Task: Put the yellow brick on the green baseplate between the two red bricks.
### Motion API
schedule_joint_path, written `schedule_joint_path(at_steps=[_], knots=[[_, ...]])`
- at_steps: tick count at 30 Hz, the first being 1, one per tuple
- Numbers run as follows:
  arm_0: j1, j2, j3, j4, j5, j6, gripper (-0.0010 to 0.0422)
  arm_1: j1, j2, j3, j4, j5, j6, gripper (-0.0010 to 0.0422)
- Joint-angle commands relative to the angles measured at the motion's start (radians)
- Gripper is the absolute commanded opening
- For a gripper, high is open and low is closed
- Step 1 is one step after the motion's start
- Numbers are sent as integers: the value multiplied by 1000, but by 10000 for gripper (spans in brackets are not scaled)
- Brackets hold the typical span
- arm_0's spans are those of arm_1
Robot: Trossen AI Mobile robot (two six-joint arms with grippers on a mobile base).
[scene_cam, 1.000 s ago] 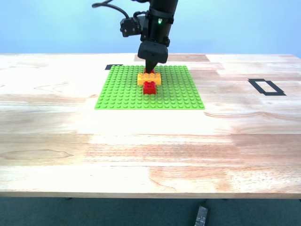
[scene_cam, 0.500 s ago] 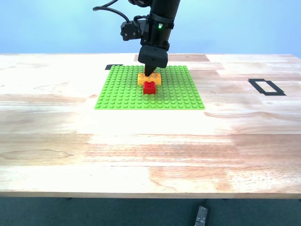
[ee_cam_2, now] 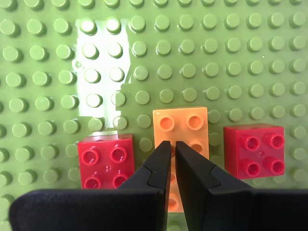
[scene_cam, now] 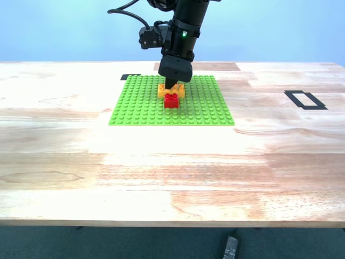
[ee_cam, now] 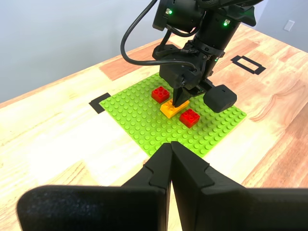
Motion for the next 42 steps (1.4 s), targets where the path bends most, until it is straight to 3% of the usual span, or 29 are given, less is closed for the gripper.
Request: schedule_joint_path(at_steps=[1,8,14,20,35,42], knots=[[0,0,0,0,0,0,0,0,11,-5,2,13,-32,13],[0,0,0,-2,0,0,0,-26,11,-6,14,54,-33,13],[0,0,0,-2,0,0,0,-32,11,-42,24,10,-37,13],[0,0,0,-1,0,0,0,-32,-6,-75,40,33,-39,13],[0,-19,0,5,0,-3,0,-59,-233,-66,50,34,-23,13],[1,-34,0,26,0,-3,0,-128,-417,-165,87,26,75,7]])
